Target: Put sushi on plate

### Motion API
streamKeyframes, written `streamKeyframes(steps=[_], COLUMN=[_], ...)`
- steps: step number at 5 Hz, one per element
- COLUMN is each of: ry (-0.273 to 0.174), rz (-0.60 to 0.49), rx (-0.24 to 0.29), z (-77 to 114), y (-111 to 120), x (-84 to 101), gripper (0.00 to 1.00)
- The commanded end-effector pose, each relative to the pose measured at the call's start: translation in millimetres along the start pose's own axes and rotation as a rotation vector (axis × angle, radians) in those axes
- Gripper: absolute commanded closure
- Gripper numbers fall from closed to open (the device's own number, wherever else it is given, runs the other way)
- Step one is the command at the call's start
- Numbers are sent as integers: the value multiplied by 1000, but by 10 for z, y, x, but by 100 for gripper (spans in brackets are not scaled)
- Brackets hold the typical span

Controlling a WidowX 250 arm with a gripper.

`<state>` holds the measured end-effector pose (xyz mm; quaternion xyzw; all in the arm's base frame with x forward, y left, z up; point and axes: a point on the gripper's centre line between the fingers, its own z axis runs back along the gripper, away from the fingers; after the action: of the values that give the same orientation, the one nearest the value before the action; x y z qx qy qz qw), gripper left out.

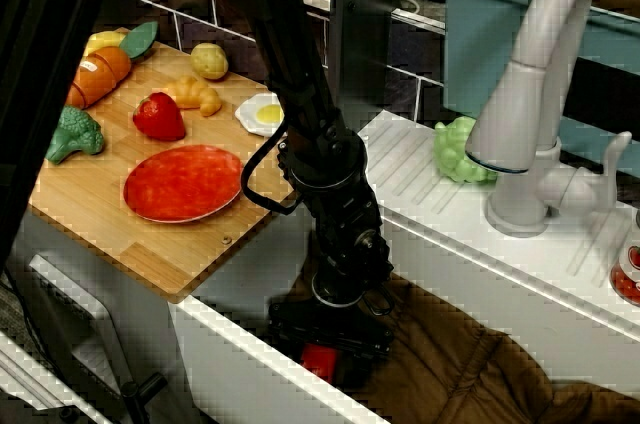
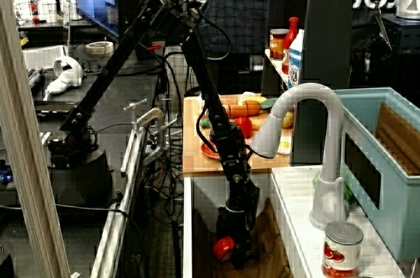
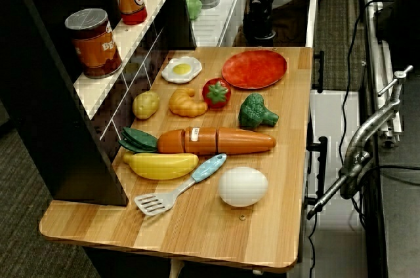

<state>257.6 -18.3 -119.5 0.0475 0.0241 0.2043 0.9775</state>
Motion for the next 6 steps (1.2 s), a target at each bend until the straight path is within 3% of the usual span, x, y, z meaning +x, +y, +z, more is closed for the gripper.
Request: streamKeyframes(steps=[1, 2, 3, 6], ry=[0, -6, 4, 19], rz=[0, 2, 7, 28], rx=[0, 7, -6, -5], z=[0, -17, -25, -85], y=[0, -8, 1, 3], x=[0, 4, 9, 44], gripper=[0, 0, 100, 100])
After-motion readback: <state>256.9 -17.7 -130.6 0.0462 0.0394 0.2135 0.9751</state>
